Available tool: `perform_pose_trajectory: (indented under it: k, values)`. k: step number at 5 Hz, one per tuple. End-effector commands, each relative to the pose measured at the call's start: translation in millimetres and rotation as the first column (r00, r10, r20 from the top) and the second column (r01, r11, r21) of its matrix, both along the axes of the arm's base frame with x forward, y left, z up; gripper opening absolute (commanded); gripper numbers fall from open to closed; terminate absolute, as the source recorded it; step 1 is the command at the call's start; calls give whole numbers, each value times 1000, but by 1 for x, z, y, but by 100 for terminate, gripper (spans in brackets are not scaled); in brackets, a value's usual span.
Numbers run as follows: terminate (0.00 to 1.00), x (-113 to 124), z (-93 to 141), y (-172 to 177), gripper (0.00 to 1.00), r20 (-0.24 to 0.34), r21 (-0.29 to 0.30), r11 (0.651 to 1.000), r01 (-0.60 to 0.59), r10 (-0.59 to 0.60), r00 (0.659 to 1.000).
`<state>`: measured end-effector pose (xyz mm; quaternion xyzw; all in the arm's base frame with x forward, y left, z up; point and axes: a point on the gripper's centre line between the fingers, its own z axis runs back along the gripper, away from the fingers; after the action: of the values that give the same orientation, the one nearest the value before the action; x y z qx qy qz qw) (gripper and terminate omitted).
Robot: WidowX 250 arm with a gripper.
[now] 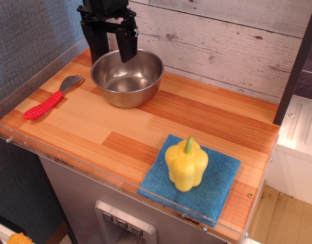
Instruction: Put the pepper inside of the pot.
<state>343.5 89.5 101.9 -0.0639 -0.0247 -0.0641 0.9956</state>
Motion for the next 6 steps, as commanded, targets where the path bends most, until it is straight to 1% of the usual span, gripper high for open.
perform_pose_trajectory:
  k: [1, 2, 3, 4, 5, 6]
  values:
    - [0, 0, 0, 0, 100, 0, 0, 1000, 0, 0, 1000]
    - [0, -5, 4, -25, 100, 30, 16, 998, 63, -64, 998]
    - [0, -8, 6, -45, 100, 36, 29, 989, 142, -143, 989]
    - [0, -18, 13, -75, 100, 40, 69, 965, 251, -254, 966]
    - [0, -28, 13, -103, 100, 44, 61, 937, 343, -345, 937]
    - [0, -39, 13, -134, 100, 40, 35, 902, 430, -431, 901]
